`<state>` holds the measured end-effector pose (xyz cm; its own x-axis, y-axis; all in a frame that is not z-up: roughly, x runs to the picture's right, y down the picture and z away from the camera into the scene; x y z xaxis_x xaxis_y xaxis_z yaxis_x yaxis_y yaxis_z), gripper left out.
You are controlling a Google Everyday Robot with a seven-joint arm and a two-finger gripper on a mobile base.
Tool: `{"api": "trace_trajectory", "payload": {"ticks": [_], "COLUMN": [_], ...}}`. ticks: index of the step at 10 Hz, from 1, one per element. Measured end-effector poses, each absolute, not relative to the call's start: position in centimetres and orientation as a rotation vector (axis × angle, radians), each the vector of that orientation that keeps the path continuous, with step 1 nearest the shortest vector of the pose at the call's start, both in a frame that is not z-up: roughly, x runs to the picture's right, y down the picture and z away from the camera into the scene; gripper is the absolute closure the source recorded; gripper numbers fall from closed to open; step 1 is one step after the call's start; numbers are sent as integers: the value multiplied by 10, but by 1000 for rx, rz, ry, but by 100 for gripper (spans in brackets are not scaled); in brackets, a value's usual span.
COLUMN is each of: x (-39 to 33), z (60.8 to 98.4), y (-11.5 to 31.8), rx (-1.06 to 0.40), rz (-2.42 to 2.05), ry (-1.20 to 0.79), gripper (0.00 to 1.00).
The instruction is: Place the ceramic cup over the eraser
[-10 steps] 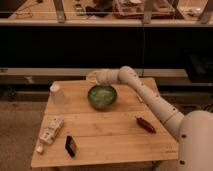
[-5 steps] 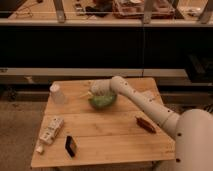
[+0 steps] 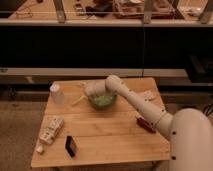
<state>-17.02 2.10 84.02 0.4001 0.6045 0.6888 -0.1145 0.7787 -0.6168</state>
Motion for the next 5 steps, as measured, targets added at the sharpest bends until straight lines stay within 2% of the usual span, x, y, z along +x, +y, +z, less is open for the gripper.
{"api": "trace_trajectory", "payload": {"ticks": [5], "x": [-192], "z": [854], "y": [15], "rx": [-492], "rz": [418], "ry": [-1044], "gripper": [20]}}
